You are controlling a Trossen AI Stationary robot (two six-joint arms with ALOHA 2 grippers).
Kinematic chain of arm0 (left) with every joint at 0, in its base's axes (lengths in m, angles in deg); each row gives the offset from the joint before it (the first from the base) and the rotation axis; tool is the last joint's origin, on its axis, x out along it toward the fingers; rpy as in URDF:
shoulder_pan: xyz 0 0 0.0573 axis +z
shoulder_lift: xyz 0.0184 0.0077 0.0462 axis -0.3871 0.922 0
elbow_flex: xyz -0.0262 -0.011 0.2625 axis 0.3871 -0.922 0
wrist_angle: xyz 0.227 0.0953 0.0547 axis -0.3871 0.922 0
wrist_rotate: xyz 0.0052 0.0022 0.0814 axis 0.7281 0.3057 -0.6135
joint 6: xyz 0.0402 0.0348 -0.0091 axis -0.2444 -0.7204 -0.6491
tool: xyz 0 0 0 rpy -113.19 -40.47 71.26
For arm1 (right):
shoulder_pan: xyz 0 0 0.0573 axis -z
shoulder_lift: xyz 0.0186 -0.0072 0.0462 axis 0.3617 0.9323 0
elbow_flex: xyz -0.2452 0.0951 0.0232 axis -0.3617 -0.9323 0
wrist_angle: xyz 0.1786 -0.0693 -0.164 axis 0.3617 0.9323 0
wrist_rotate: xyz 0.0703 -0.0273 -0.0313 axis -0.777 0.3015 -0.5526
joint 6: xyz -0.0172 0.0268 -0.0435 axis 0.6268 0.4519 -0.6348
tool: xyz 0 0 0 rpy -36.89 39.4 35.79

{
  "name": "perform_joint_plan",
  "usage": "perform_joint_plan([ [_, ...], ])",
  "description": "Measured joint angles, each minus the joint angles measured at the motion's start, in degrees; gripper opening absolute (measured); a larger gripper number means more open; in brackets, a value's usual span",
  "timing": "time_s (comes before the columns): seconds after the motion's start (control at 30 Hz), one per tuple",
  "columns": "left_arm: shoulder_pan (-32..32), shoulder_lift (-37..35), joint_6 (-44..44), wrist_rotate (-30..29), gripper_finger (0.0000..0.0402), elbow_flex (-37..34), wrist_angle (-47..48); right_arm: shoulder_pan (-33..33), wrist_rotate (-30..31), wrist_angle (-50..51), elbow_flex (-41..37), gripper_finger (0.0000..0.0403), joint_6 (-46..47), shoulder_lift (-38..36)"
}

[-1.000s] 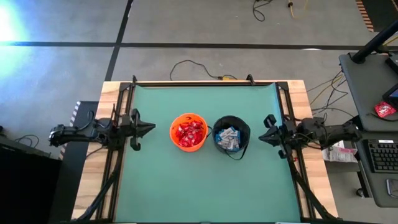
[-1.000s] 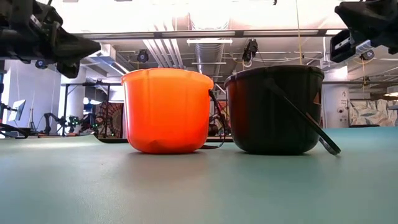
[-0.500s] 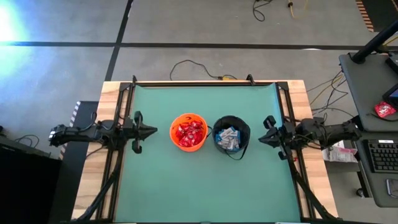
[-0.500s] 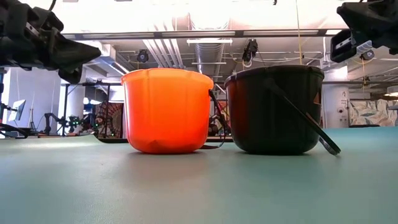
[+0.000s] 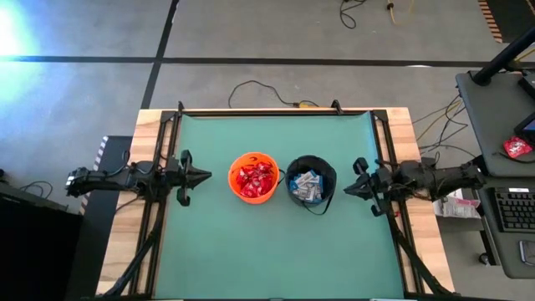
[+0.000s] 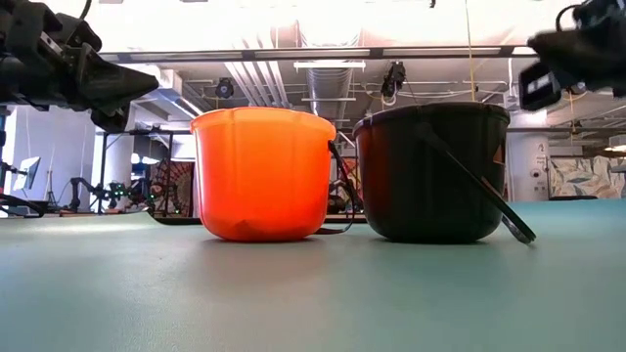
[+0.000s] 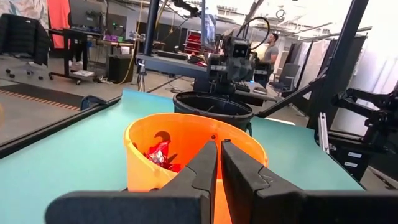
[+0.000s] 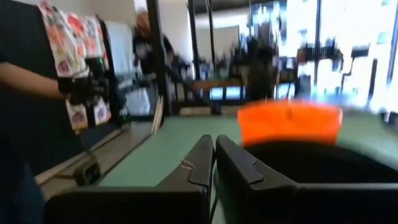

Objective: Sort candy by brand, put in halloween buckets
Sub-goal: Return to Home Position

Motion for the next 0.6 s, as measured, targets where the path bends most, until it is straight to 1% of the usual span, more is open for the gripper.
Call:
perform_joint_plan([
  [0.13, 0.0, 0.2, 0.0, 0.0, 0.0007, 0.0, 0.0, 0.0, 0.4, 6.0, 0.0, 0.0013, 4.5, 0.0],
  [0.2, 0.0, 0.2, 0.0, 0.0, 0.0007, 0.0, 0.0, 0.0, 2.4, 6.3, 0.0, 0.0013, 5.4, 0.3],
  [0.3, 0.0, 0.5, 0.0, 0.0, 0.0007, 0.0, 0.1, 0.0, 10.8, 6.6, 0.0, 0.0013, 4.0, 0.5],
  [0.37, 0.0, 0.7, 0.0, 0.0, 0.0007, 0.1, 0.0, 0.0, 16.5, 6.2, 0.0, 0.0013, 0.4, 0.5],
  [0.4, 0.0, 0.8, 0.0, 0.0, 0.0007, 0.1, 0.1, 0.0, 18.1, 5.9, 0.0, 0.0013, -2.2, 0.5],
  [0.5, 0.0, 1.2, 0.0, 0.0, 0.0007, 0.1, 0.0, 0.0, 17.1, 6.1, 0.0, 0.0013, -7.8, 1.0],
  [0.6, 0.0, 1.3, 0.0, 0.0, 0.0007, 0.1, 0.0, 0.0, 16.6, 6.1, 0.0, 0.0013, -7.4, 1.6],
])
